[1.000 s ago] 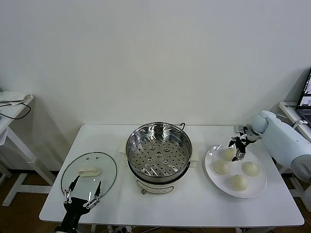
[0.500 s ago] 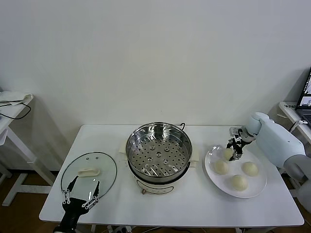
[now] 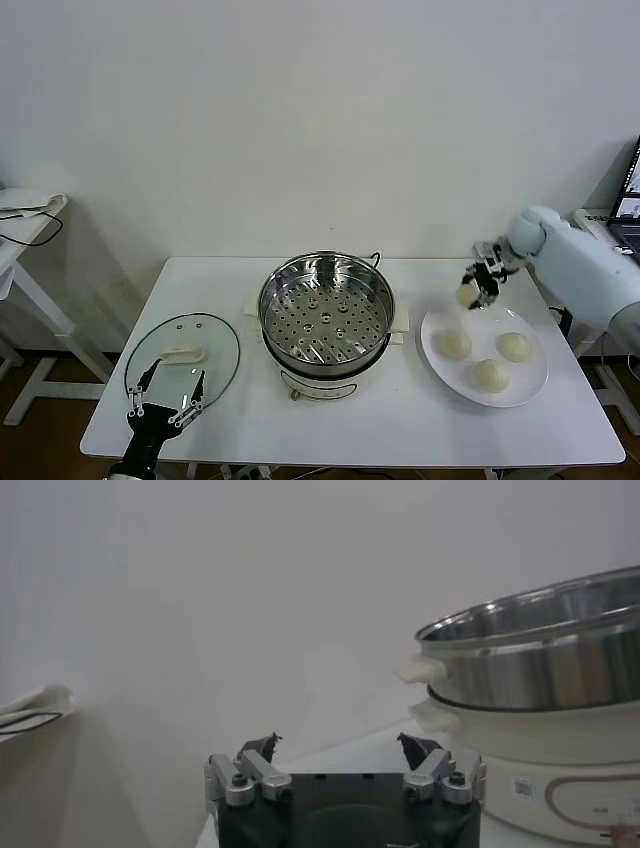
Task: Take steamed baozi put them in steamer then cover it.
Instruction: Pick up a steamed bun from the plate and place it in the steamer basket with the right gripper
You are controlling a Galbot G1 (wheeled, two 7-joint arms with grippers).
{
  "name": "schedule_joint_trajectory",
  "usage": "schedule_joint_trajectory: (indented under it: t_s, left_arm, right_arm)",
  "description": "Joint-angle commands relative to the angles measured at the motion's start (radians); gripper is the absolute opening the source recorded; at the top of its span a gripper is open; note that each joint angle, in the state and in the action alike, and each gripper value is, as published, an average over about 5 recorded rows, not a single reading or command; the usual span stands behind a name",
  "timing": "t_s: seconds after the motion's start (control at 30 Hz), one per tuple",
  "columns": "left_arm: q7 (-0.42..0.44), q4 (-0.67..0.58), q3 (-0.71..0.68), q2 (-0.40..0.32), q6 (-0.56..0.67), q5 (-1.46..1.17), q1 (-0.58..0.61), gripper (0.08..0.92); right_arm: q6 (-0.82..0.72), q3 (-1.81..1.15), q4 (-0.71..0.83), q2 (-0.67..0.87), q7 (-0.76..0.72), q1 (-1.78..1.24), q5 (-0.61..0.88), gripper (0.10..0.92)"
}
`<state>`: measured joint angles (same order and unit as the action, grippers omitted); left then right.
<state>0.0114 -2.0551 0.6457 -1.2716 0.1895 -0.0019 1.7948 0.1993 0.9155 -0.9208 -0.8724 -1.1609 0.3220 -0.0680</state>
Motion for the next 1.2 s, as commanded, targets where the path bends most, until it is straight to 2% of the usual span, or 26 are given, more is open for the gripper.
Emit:
schedule_joint_trajectory:
  t_s: [0.03, 0.17, 0.43, 0.8, 1.2]
  left_arm:
    - [0.0, -0.002, -0.001, 0.002, 0.0, 0.0, -0.001, 0.823]
    - [-0.002, -0.006, -0.003, 0.004, 0.0, -0.001, 0.0, 0.823]
    - [-0.003, -0.016, -0.01, 0.003, 0.0, -0.001, 0.004, 0.823]
    - [-0.006, -0.011, -0.009, -0.001, 0.012, -0.001, 0.006, 0.823]
    - [-0.008, -0.004, 0.0, -0.004, 0.018, -0.002, 0.005, 0.823]
  right_arm:
    - [0.155, 0.205, -0.249, 0.001, -0.005, 0.279, 0.083, 0.678]
    - [0.216, 0.295, -0.344, -0.079, 0.012, 0.39, 0.113, 0.68]
    - [0.369, 0.333, -0.405, -0.257, 0.02, 0.395, -0.002, 0.689]
    - [0.439, 0.321, -0.256, -0.4, 0.058, 0.184, -0.192, 0.704]
    - [0.453, 0.279, -0.139, -0.456, 0.071, 0.073, -0.278, 0.711]
